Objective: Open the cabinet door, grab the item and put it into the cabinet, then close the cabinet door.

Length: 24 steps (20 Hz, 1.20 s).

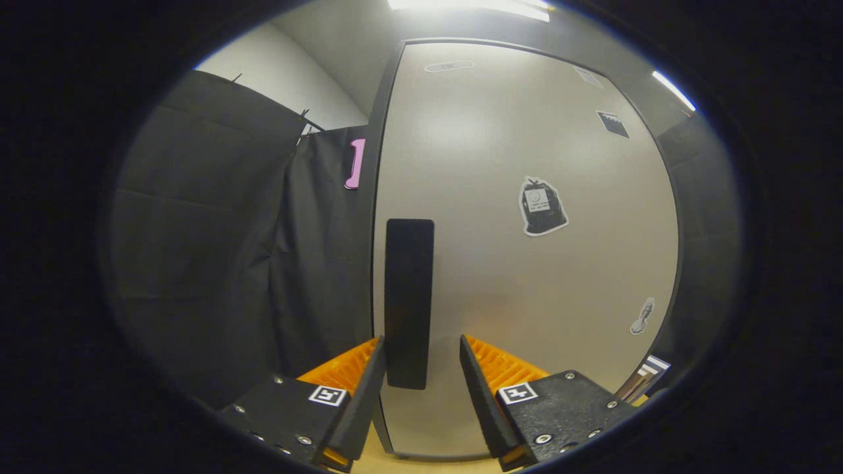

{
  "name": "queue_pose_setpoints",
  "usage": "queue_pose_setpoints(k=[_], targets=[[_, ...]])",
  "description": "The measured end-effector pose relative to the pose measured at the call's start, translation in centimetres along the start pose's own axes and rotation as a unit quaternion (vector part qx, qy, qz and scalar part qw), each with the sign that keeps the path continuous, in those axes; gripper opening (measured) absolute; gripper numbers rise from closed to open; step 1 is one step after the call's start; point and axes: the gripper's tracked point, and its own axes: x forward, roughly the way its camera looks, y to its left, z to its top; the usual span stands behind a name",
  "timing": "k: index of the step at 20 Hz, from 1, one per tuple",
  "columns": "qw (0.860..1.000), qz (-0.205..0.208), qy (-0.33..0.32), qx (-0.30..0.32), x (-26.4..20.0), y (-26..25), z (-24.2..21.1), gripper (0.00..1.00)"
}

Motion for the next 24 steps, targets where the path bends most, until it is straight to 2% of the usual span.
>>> queue_pose_setpoints(k=[1, 2, 3, 5, 13, 24], targets=[[1.0, 0.004, 0.001, -0.008, -0.1, 0.4, -0.1, 0.54], [1.0, 0.004, 0.0, -0.007, -0.2, 0.4, 0.0, 0.45], [1.0, 0.005, 0.005, 0.006, 0.0, 0.2, -0.1, 0.38], [0.999, 0.012, 0.015, 0.031, 0.0, 0.3, -0.1, 0.34], [0.999, 0.032, 0.029, 0.03, -1.5, 0.5, 0.1, 0.31], [0.992, 0.121, 0.039, 0.019, -6.9, 0.2, 0.0, 0.3]])
